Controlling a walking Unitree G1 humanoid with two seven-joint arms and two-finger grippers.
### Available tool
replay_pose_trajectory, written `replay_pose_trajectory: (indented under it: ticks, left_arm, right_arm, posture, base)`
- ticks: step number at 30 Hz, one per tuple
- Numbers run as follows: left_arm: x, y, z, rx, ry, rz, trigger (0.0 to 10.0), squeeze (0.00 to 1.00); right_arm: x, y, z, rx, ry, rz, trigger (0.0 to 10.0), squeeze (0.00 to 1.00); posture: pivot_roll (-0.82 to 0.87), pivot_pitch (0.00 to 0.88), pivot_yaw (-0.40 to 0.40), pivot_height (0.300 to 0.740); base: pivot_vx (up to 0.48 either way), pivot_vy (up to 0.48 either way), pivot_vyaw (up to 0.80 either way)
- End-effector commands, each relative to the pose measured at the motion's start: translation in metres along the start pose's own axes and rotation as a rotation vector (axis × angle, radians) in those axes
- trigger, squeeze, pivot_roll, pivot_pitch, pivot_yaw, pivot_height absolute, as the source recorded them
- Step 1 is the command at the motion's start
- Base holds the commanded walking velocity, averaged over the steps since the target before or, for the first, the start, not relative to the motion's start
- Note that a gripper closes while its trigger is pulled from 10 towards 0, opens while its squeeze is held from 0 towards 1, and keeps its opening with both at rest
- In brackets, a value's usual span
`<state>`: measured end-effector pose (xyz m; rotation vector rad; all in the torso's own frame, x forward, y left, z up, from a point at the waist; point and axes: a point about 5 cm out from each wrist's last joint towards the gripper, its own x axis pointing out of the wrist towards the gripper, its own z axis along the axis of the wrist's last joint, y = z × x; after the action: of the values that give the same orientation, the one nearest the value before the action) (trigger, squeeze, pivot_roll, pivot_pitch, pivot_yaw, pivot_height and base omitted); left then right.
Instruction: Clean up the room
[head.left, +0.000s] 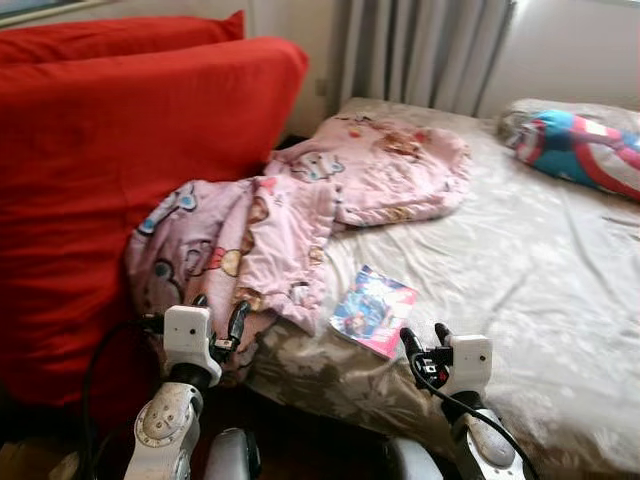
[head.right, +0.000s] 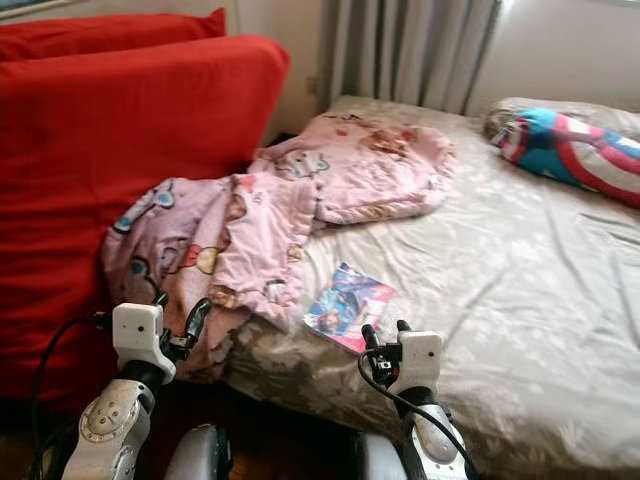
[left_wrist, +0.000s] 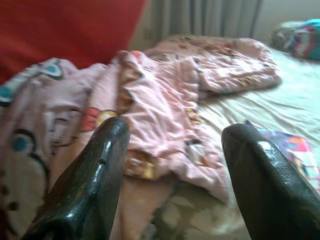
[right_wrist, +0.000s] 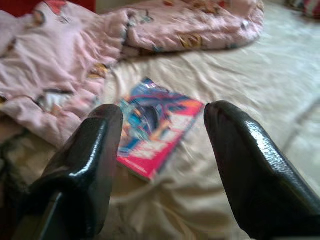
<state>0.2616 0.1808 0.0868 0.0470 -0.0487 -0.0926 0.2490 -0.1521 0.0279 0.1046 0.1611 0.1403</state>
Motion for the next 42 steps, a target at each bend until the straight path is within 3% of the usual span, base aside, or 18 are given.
replay_pose_trajectory:
  ticks: [1, 9, 27, 38, 42]
  left_arm:
    - [0.001, 0.000, -0.002, 0.001, 0.018, 0.002, 10.0, 0.00]
    - [0.002, 0.000, -0.002, -0.001, 0.021, -0.002, 10.0, 0.00]
    - [0.003, -0.001, -0.001, -0.003, 0.015, -0.010, 10.0, 0.00]
    - [0.004, -0.001, -0.001, -0.002, 0.015, -0.016, 10.0, 0.00]
    - [0.003, -0.001, -0.001, -0.003, 0.014, -0.016, 10.0, 0.00]
  right_arm:
    - [0.000, -0.001, 0.003, -0.002, -0.013, -0.002, 10.0, 0.00]
    - [0.000, 0.005, 0.003, -0.021, -0.018, 0.063, 10.0, 0.00]
    - [-0.001, 0.014, -0.001, 0.000, -0.009, 0.136, 10.0, 0.00]
    - [0.004, -0.002, 0.000, 0.051, -0.006, 0.005, 10.0, 0.00]
    - [0.011, -0.020, 0.004, 0.099, -0.007, -0.116, 10.0, 0.00]
  posture:
    - [-0.08, 0.026, -0.050, 0.586]
    - [-0.08, 0.024, -0.050, 0.586]
    - [-0.08, 0.024, -0.048, 0.586]
    - [-0.08, 0.027, -0.046, 0.586]
    - [-0.08, 0.030, -0.045, 0.586]
  base:
    - [0.000, 0.000, 0.00]
    - [0.000, 0.000, 0.00]
    - [0.027, 0.000, 0.79]
    - [0.175, 0.000, 0.00]
    - [0.249, 0.000, 0.00]
